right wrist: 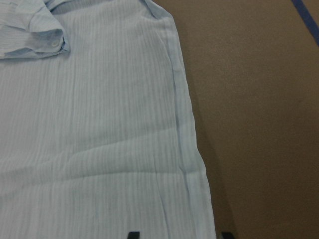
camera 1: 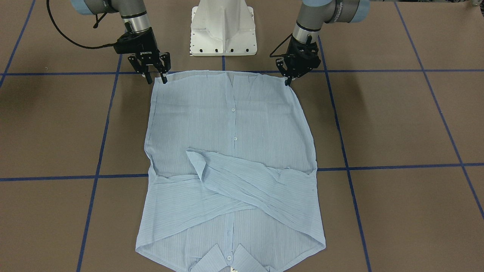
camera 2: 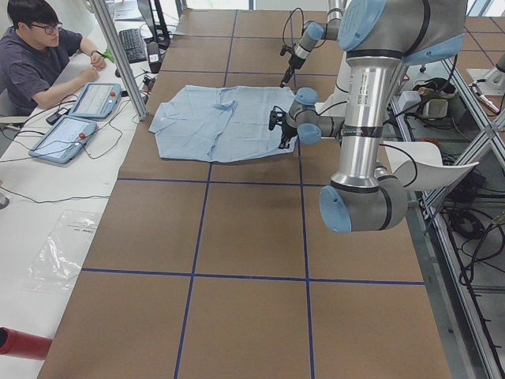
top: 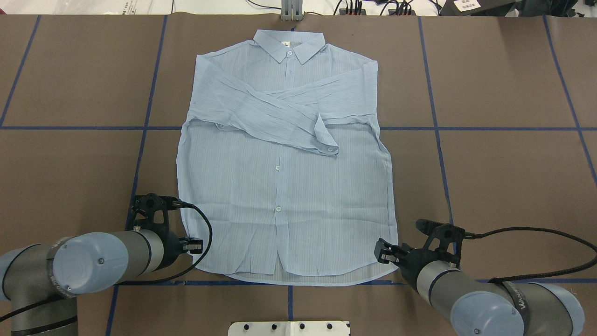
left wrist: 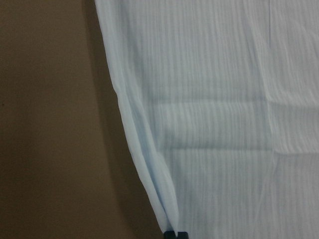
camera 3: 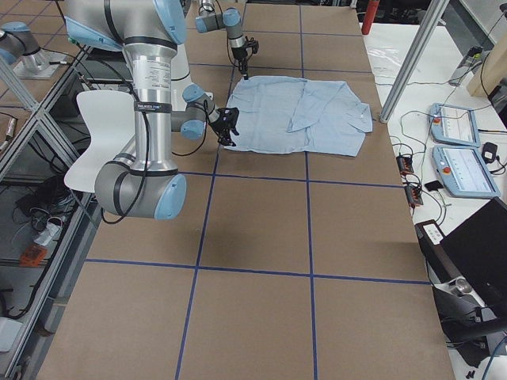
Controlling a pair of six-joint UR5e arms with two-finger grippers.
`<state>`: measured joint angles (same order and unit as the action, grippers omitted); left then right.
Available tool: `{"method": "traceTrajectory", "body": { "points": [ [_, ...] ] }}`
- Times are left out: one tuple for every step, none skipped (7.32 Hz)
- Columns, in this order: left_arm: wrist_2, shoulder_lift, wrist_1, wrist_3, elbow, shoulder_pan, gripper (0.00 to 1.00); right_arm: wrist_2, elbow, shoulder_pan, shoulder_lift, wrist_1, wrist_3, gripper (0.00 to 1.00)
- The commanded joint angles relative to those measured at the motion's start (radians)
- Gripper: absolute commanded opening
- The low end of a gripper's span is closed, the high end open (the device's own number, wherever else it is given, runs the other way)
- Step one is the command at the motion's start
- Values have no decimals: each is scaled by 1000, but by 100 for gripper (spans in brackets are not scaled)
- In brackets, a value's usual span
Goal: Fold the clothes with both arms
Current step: 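Grasp the hem corners with both grippers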
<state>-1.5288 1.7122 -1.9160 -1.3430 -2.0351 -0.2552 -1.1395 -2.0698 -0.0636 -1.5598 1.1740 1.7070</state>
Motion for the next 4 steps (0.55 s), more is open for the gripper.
{"method": "traceTrajectory", "body": {
  "points": [
    [2, 3, 0, 1, 1, 1, 0, 12, 3, 18, 4, 73, 0, 62],
    [7, 3, 0, 2, 1, 1, 0, 15, 7, 28, 3, 75, 0, 62],
    [7, 3, 0, 2, 1, -1, 0, 15, 7, 34, 3, 75, 0, 58],
    [7, 3, 0, 2, 1, -1, 0, 15, 7, 41, 4, 76, 0, 55]
  ]
}}
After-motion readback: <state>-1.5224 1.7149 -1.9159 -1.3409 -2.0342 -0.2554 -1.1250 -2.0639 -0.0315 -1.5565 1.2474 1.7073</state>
